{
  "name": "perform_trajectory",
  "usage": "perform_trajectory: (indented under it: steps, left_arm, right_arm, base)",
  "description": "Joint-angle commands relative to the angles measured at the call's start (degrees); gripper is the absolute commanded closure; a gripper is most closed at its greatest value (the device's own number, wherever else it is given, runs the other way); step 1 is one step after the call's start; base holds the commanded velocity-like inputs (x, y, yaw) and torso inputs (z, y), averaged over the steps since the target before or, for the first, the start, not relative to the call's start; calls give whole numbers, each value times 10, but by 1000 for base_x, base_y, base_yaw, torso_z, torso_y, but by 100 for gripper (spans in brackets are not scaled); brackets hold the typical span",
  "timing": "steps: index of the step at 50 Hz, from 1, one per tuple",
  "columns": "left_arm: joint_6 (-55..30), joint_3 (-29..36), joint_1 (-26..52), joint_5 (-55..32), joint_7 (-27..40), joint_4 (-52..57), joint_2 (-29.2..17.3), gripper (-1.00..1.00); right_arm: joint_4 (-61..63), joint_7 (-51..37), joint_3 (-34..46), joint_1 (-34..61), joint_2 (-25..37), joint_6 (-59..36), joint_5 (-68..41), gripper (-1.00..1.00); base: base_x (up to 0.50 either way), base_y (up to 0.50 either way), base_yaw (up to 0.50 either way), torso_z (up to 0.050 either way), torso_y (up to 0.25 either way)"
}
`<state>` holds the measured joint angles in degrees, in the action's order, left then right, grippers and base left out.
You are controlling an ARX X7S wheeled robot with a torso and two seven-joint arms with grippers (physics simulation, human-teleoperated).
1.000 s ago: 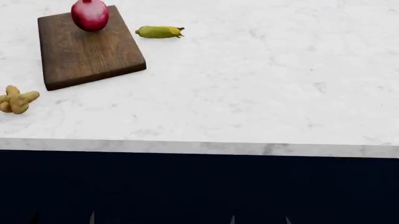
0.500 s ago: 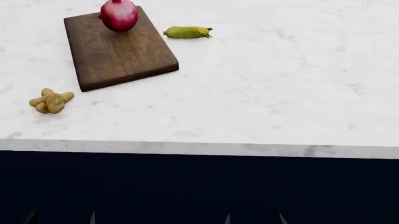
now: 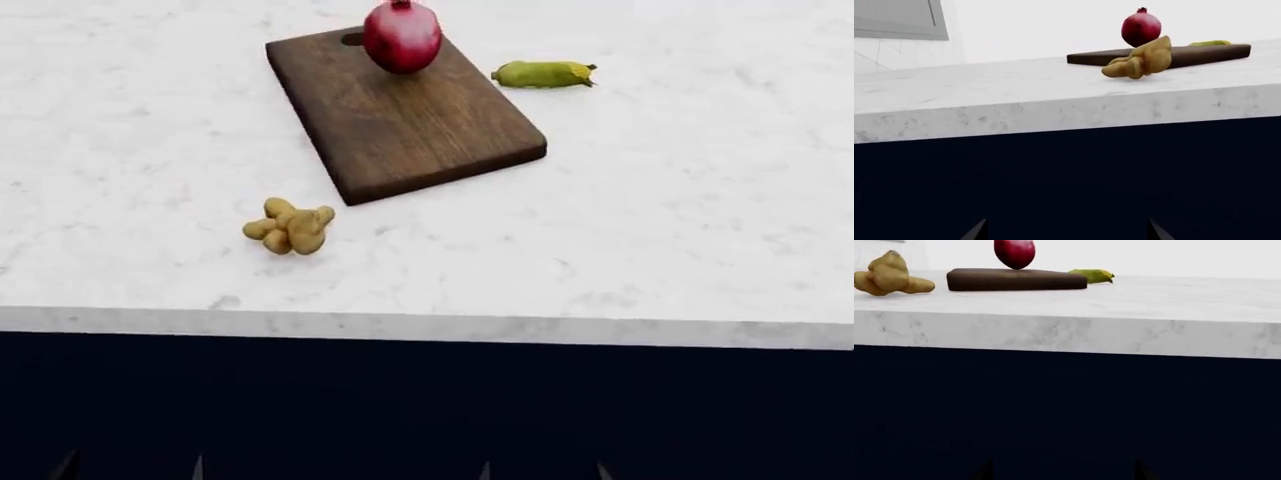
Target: Clear the non-vegetable object off the cutting board and place the vegetables onto it.
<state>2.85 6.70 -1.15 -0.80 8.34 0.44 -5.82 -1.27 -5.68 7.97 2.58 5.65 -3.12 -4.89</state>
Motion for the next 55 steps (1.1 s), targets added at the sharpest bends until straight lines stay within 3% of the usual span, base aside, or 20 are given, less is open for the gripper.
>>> perform_trajectory:
  steps: [1,16,37,45,55]
  left_arm:
    - [-2,-6,1,-7,-11,2,2,-100]
    - [-57,-4,-2,-21,-1,53,-14,-100]
    - [-345,-6,69,-59,-7,311,-53,-100]
    - [-392,-14,111,-66,-2,339,-60,-100]
    - [-465,-21,171,-91,-9,358,-65,-100]
  right_arm:
    - [8,-1,-5,-12,-4,15,6,-100]
    - [85,-31,16,-26,15,-45,34,-100]
    - [384,-29,15,38,59,-382,31,-100]
    - [446,-15,43,118,75,-527,34,-100]
    - [482,-7,50,204,73,-631,29,-100]
  base:
    - [39,332,0,0,0]
    - [0,0,0,0,0]
    - [0,0,0,0,0]
    - [0,0,0,0,0]
    - [0,0,0,0,0]
